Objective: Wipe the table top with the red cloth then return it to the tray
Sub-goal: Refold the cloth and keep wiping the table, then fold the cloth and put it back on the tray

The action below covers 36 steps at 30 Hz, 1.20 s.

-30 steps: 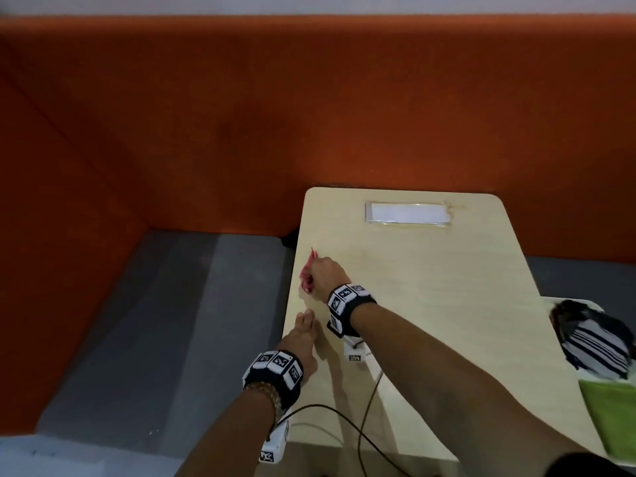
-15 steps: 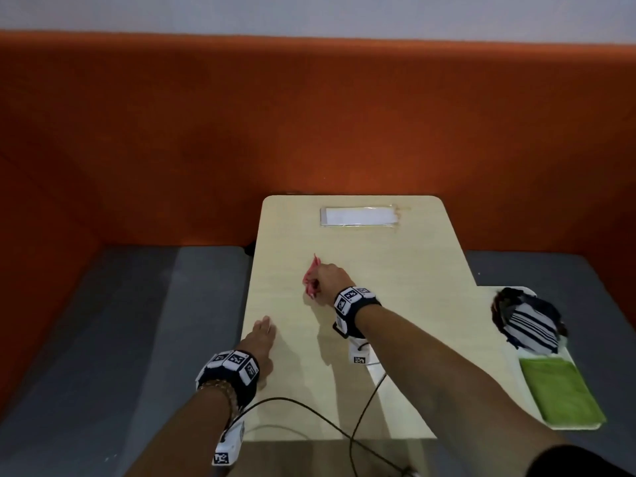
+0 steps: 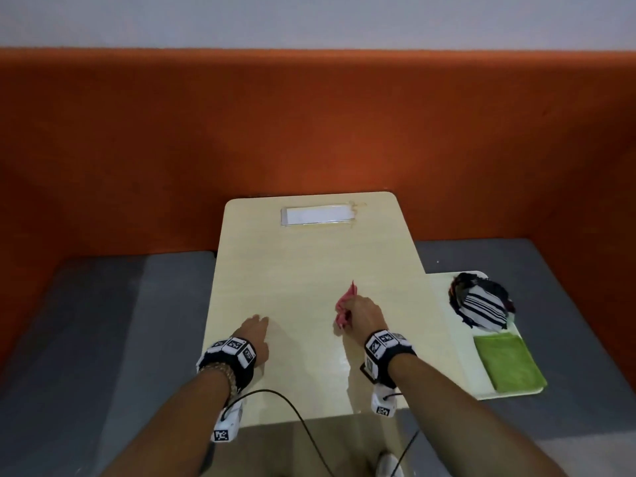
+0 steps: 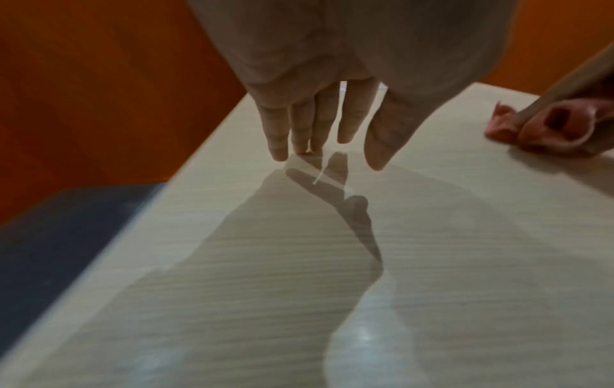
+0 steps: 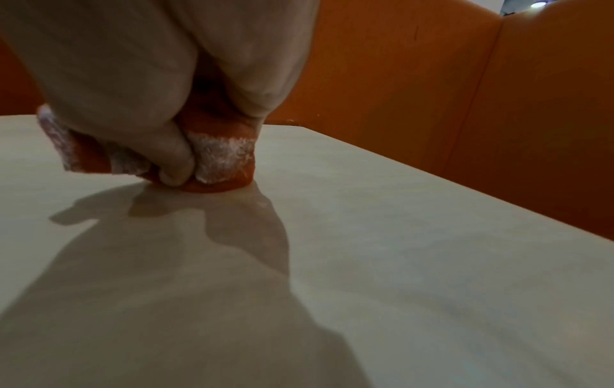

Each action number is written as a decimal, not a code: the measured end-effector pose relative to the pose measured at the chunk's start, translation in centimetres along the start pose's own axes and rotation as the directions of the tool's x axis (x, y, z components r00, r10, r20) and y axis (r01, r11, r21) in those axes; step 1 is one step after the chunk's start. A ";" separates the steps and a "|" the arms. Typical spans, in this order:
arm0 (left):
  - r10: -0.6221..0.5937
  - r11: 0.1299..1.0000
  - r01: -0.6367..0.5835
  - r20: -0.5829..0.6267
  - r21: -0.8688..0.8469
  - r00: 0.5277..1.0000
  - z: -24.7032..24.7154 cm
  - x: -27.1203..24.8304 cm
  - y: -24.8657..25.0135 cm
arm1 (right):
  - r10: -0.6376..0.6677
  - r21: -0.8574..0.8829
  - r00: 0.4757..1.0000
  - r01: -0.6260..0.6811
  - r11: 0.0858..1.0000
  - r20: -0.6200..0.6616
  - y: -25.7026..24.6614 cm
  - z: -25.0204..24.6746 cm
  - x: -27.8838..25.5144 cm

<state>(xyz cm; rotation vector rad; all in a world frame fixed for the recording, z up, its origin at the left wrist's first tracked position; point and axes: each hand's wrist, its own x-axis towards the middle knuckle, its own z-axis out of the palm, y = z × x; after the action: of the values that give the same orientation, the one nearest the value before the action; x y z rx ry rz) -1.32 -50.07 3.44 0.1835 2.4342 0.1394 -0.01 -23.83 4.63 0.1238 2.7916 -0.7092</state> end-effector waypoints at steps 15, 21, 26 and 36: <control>0.293 0.735 -0.407 -0.287 -0.542 0.912 -7.0 -6.7 12.5 | -0.108 0.719 0.994 0.053 0.693 0.031 -0.1 -6.6 -6.1; 0.228 0.540 -0.407 -0.338 -0.736 0.913 -8.9 -9.2 12.5 | -0.221 0.748 0.974 0.108 0.655 0.053 -1.9 -10.1 -6.7; 0.061 0.277 -0.261 -0.254 -0.925 0.965 -9.2 -10.5 13.2 | -0.257 0.506 0.966 0.220 0.834 0.004 -4.2 -11.4 -6.3; -0.051 0.099 -0.370 -0.376 -0.924 0.925 -8.2 -10.3 10.6 | -0.106 0.636 0.979 0.193 0.747 -0.173 -4.1 -10.9 -5.1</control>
<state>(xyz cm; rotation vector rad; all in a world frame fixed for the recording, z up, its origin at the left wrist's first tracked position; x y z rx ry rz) 2.19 -41.78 17.74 -0.2329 1.9902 2.0441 1.80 -22.32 17.10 0.0701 2.5428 -1.7559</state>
